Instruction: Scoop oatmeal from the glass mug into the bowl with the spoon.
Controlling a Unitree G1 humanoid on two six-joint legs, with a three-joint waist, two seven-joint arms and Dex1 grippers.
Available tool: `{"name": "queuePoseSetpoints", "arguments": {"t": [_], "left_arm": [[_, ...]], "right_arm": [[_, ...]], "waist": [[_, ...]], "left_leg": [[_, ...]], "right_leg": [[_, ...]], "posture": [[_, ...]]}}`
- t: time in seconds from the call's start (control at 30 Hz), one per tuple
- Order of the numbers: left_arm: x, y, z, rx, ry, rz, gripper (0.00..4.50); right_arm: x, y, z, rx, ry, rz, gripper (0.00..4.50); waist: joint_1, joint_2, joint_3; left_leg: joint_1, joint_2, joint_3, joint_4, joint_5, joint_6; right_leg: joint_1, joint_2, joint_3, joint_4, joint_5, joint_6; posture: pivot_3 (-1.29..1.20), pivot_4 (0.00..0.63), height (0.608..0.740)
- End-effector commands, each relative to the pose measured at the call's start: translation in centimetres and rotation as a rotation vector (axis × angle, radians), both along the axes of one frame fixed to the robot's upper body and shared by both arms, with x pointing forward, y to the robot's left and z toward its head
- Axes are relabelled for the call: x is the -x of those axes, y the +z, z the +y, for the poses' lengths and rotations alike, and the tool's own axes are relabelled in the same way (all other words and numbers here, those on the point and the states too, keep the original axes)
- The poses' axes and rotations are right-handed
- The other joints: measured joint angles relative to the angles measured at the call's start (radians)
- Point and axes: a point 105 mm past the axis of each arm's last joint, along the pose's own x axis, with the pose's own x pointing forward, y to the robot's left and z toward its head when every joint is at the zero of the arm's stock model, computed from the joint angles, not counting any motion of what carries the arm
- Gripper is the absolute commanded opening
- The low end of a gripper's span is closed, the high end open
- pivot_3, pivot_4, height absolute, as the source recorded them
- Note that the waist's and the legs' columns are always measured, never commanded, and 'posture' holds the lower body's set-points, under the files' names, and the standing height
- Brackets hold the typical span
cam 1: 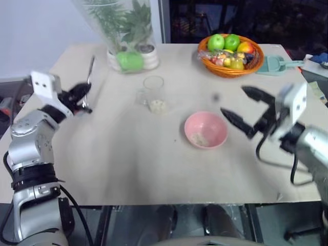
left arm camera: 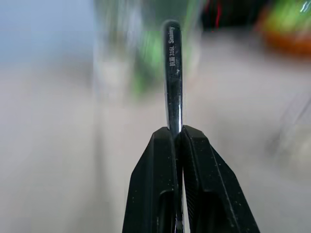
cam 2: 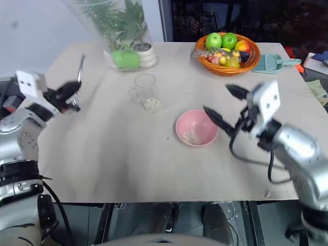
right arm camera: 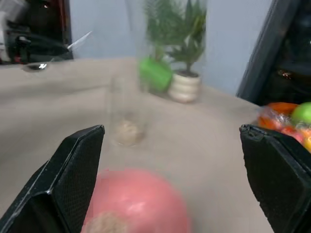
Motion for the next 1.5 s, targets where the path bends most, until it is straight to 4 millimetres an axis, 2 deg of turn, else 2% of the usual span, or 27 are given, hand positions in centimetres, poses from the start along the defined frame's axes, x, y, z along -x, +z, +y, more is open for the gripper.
{"name": "queuePoseSetpoints", "arguments": {"t": [0.03, 0.1, 0.17, 0.3, 0.37, 0.53, 0.83, 0.87, 0.93, 1.17, 1.37, 1.47, 1.5], "left_arm": [[1.9, 4.2, -3.4, -0.026, -0.112, -0.171, 0.06], [2.5, 5.4, -6.4, -0.081, -0.209, -0.234, 0.06], [3.1, 5.6, -9.1, -0.184, -0.292, -0.272, 0.06], [4.0, 5.2, -12.7, -0.249, -0.422, -0.311, 0.06], [4.4, 4.7, -14.3, -0.266, -0.475, -0.321, 0.06], [4.9, 3.7, -15.7, -0.303, -0.532, -0.319, 0.06], [5.1, 3.7, -16.9, -0.321, -0.569, -0.341, 0.06], [5.1, 3.7, -17.0, -0.324, -0.572, -0.342, 0.0], [5.1, 3.6, -17.2, -0.333, -0.58, -0.344, 0.0], [5.1, 3.6, -17.7, -0.338, -0.591, -0.341, 0.0], [5.2, 3.6, -17.8, -0.301, -0.624, -0.308, 0.0], [5.3, 3.9, -17.7, -0.253, -0.632, -0.289, 1.06], [5.2, 3.8, -17.5, -0.239, -0.622, -0.277, 1.54]], "right_arm": [[-1.5, 1.8, 1.6, -0.041, 0.045, 0.069, 4.5], [-2.4, 3.6, 3.8, -0.065, 0.117, 0.096, 4.5], [-3.0, 5.7, 6.2, -0.157, 0.215, 0.169, 4.5], [-3.4, 8.2, 8.6, -0.287, 0.338, 0.298, 4.5], [-3.5, 8.7, 9.4, -0.314, 0.382, 0.354, 4.5], [-3.5, 9.2, 9.8, -0.355, 0.415, 0.426, 4.5], [-3.3, 8.1, 10.6, -0.323, 0.414, 0.472, 4.5], [-3.4, 8.1, 10.6, -0.325, 0.409, 0.475, 3.97], [-3.6, 8.1, 10.5, -0.329, 0.398, 0.481, 3.29], [-4.0, 7.4, 10.4, -0.314, 0.373, 0.509, 0.07], [-4.0, 7.0, 10.2, -0.309, 0.37, 0.531, 0.07], [-3.8, 7.0, 10.1, -0.311, 0.371, 0.531, 0.0], [-3.8, 7.1, 10.0, -0.313, 0.372, 0.529, 0.0]], "waist": [[0.0, 0.0, 0.0], [-0.005, 0.0, 0.0], [-0.007, 0.0, 0.0], [-0.006, 0.001, 0.0], [-0.004, 0.001, 0.0], [-0.008, 0.001, 0.0], [-0.031, 0.002, 0.001], [-0.031, 0.002, 0.001], [-0.031, 0.002, 0.001], [-0.031, 0.002, 0.001], [-0.031, 0.002, 0.001], [-0.031, 0.002, 0.001], [-0.031, 0.002, 0.001]], "left_leg": [[0.0, 0.0, 0.0, 0.0, 0.0, 0.0], [0.0, 0.0, 0.001, -0.001, 0.0, 0.0], [0.0, 0.0, 0.003, -0.001, 0.0, 0.0], [0.0, 0.001, 0.001, -0.002, 0.0, 0.0], [-0.001, 0.0, 0.001, -0.002, 0.0, 0.0], [-0.002, 0.0, 0.001, -0.003, 0.0, 0.0], [-0.002, 0.0, 0.001, -0.003, 0.0, 0.0], [-0.002, 0.0, 0.001, -0.003, 0.0, 0.0], [-0.002, 0.0, 0.001, -0.003, 0.0, 0.0], [-0.002, 0.0, 0.001, -0.002, 0.0, 0.0], [-0.002, 0.0, 0.001, -0.003, 0.0, 0.0], [-0.002, 0.0, 0.001, -0.002, 0.0, 0.0], [-0.002, 0.0, 0.001, -0.002, 0.0, 0.0]], "right_leg": [[0.0, 0.0, 0.0, 0.0, 0.0, 0.0], [0.0, 0.0, 0.0, -0.001, 0.0, 0.0], [0.0, 0.0, 0.002, -0.001, 0.0, 0.0], [-0.001, 0.001, 0.0, -0.002, 0.0, -0.001], [-0.001, 0.001, 0.0, -0.004, 0.0, -0.001], [-0.001, 0.001, -0.001, -0.007, 0.0, -0.001], [-0.001, 0.001, -0.001, -0.005, 0.0, -0.001], [-0.001, 0.001, 0.0, -0.005, 0.0, -0.001], [-0.002, 0.001, 0.0, -0.005, 0.0, -0.001], [-0.002, 0.001, 0.0, -0.005, 0.0, -0.001], [-0.002, 0.001, 0.0, -0.005, 0.0, -0.001], [-0.002, 0.001, 0.0, -0.005, 0.0, -0.001], [-0.002, 0.001, 0.0, -0.005, 0.0, -0.001]], "posture": [[0.0, 0.15, 0.74], [0.0, 0.15, 0.74], [0.0, 0.15, 0.74], [0.0, 0.15, 0.74], [0.0, 0.15, 0.74], [0.0, 0.15, 0.74], [0.0, 0.15, 0.74], [0.0, 0.15, 0.74], [0.0, 0.15, 0.74], [0.0, 0.15, 0.74], [0.0, 0.15, 0.74], [0.0, 0.15, 0.74], [0.0, 0.15, 0.74]]}}
